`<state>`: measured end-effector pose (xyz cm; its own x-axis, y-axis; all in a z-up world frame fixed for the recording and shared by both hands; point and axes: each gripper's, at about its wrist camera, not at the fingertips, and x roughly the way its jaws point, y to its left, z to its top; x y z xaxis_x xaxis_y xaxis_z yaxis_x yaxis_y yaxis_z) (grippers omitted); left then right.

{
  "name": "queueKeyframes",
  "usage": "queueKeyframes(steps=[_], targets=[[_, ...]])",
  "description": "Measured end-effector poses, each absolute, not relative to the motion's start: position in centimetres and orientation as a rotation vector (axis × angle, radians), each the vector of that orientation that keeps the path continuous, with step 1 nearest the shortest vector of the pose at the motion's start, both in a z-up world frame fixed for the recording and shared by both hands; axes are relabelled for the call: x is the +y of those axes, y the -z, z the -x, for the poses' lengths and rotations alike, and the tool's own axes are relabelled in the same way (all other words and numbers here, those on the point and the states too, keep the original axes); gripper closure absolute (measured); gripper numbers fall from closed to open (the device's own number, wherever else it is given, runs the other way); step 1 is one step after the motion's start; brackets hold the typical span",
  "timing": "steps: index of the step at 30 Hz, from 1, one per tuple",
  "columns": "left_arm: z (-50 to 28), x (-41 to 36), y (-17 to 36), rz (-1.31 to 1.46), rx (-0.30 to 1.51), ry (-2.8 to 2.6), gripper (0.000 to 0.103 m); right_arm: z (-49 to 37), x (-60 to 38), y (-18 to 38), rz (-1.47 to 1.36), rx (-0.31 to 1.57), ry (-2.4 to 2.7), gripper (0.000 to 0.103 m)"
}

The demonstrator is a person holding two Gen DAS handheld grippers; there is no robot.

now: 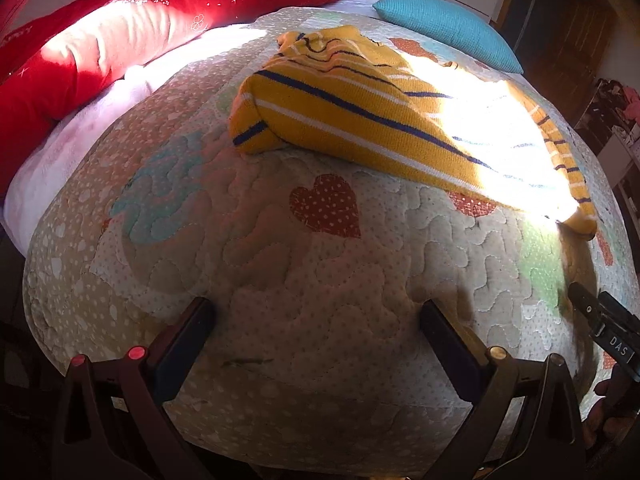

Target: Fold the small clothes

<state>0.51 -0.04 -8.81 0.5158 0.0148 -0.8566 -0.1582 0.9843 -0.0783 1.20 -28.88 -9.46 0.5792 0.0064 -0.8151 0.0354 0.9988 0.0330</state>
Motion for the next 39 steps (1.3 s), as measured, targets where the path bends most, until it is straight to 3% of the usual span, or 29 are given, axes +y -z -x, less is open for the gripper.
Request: queueKeyframes(steps=[39], targets=[[-0.73, -0.52, 9.27, 0.119, 1.016, -0.146, 0.000, -0.34, -28.62, 9.90, -0.053, 0.886, 0.029, 0.000]])
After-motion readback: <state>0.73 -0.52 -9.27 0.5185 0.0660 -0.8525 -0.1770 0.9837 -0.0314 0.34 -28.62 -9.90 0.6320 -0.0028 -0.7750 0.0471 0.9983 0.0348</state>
